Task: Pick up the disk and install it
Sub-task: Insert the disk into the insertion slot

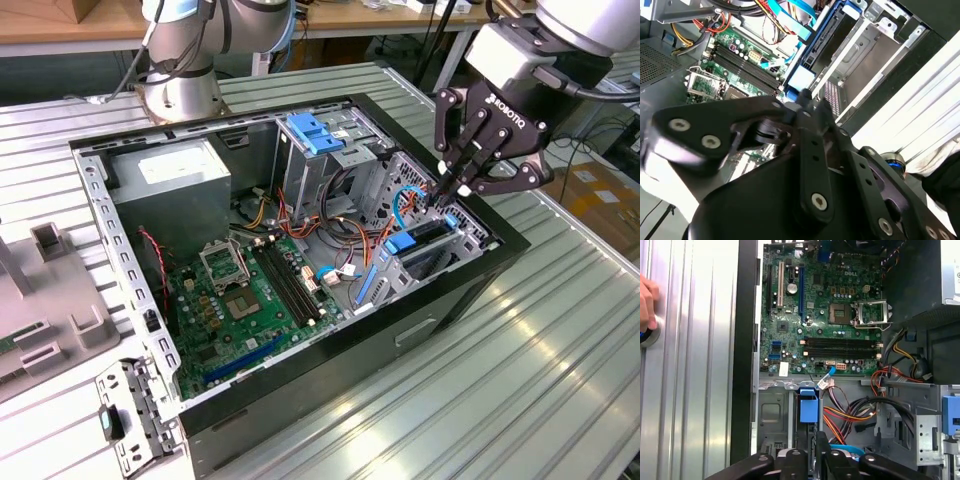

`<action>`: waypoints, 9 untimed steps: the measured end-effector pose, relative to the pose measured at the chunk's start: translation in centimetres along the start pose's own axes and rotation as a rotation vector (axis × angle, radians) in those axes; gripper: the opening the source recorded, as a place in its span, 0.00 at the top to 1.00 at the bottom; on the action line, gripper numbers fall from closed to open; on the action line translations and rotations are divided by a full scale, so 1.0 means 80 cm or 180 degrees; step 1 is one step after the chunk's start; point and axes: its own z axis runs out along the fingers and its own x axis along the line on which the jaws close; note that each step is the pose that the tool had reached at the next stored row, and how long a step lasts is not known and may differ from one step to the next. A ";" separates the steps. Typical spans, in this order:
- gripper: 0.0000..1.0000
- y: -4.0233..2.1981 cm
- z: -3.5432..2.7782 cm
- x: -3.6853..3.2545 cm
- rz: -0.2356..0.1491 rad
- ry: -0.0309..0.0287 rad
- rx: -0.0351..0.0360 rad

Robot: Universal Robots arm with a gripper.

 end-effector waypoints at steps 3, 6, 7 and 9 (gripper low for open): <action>0.88 0.0000 0.0000 0.0000 0.0000 -0.0001 0.0000; 0.89 0.0000 0.0000 0.0000 0.0000 -0.0002 0.0000; 0.89 0.0000 0.0000 0.0000 0.0000 -0.0002 0.0000; 0.89 0.0000 0.0000 0.0000 0.0000 -0.0003 0.0000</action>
